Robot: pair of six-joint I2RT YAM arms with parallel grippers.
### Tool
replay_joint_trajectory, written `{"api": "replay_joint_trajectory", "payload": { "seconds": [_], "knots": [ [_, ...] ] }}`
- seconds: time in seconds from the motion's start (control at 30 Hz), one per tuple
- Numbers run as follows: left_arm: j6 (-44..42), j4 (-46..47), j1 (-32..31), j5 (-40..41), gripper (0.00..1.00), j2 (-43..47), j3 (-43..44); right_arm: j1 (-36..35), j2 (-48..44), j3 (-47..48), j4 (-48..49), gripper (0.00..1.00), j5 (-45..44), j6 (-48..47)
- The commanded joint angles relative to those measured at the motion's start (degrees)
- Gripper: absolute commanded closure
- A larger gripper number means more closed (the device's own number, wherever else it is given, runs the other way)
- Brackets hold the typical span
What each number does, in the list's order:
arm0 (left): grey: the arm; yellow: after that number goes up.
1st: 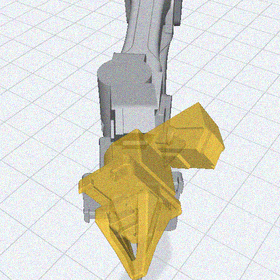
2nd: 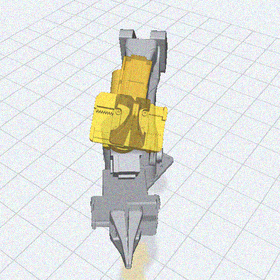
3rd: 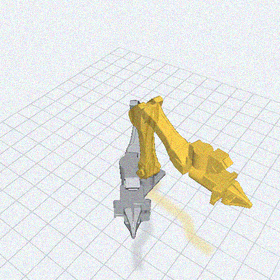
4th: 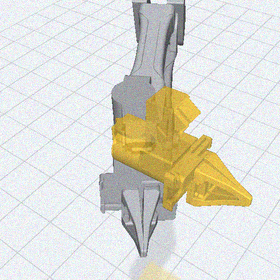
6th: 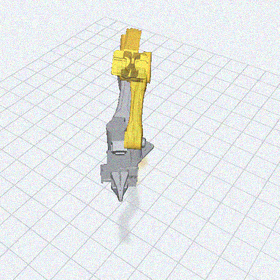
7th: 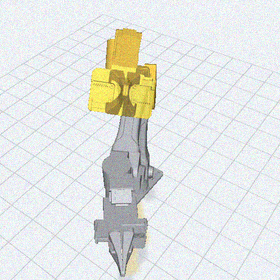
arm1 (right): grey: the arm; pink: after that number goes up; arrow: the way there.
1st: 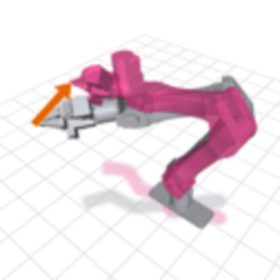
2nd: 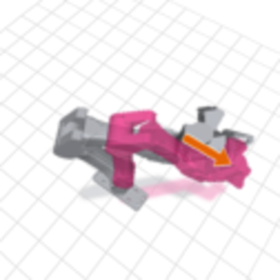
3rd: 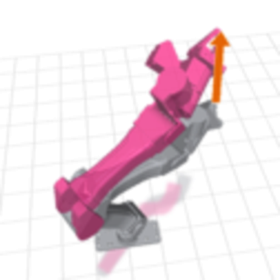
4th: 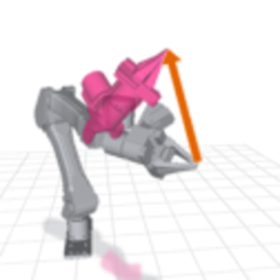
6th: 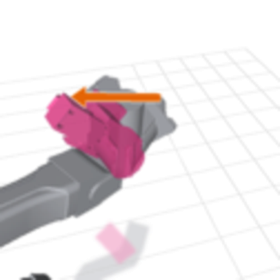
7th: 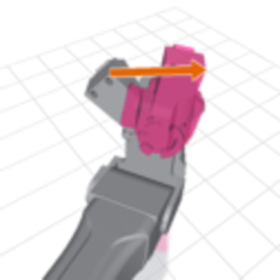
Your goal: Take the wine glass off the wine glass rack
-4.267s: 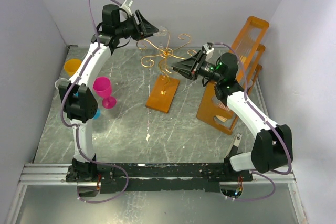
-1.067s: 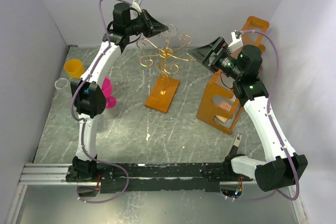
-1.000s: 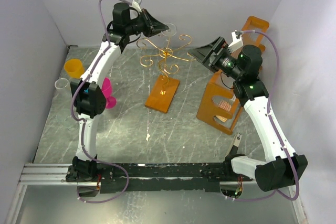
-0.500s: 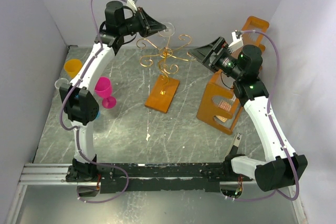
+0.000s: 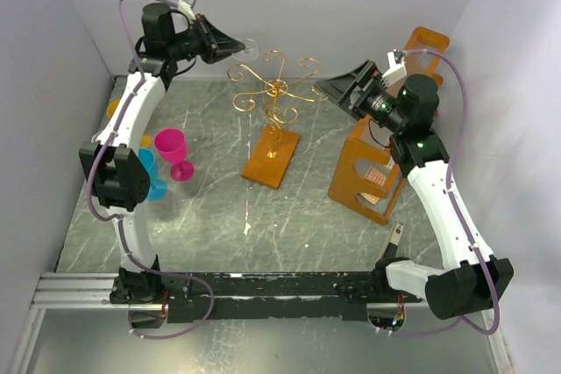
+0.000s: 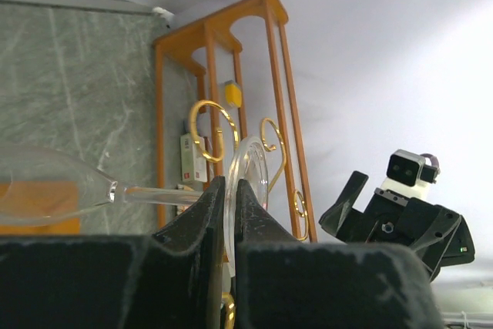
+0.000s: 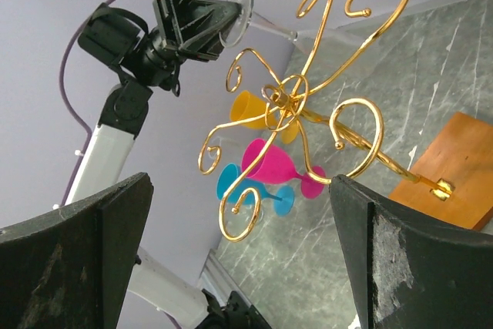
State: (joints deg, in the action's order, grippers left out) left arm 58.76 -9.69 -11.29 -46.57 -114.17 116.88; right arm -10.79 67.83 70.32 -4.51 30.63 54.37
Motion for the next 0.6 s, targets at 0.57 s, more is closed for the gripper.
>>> {"api": "replay_joint_trajectory", "payload": {
  "seconds": [0.57],
  "knots": [
    [-0.26,20.11,14.54,-10.33,0.93,26.29,-11.05,-8.71,6.88,12.03,7.59,0.04,6.31,-12.05]
  ]
}}
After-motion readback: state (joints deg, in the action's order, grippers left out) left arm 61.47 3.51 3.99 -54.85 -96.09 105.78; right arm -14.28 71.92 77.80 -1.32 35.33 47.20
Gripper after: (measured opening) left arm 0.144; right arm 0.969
